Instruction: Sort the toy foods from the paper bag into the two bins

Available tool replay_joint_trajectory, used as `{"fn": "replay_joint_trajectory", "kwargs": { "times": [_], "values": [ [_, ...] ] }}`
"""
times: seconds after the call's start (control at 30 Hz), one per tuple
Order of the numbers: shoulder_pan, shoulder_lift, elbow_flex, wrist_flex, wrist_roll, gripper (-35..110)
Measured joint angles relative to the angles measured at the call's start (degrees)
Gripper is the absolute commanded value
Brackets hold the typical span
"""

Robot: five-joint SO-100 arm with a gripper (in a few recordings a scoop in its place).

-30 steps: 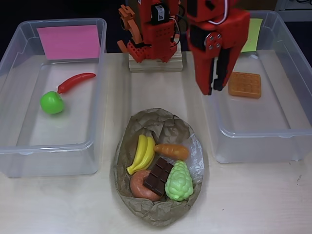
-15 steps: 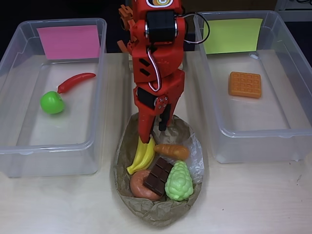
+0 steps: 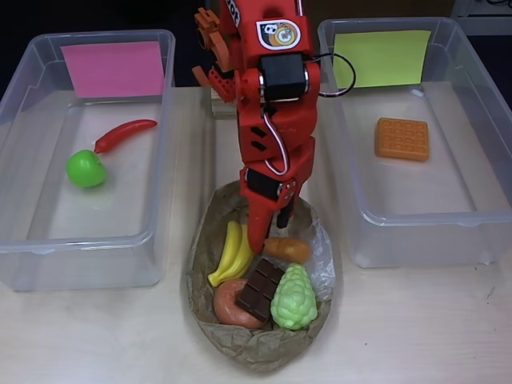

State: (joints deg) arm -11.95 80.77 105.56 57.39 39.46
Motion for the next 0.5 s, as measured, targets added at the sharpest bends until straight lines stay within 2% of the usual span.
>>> {"fn": "replay_joint_trajectory", "kwargs": {
  "times": [0.5],
  "values": [
    [-1.76, -12.83, -5.80, -6.59, 0.00, 24]
  ]
}}
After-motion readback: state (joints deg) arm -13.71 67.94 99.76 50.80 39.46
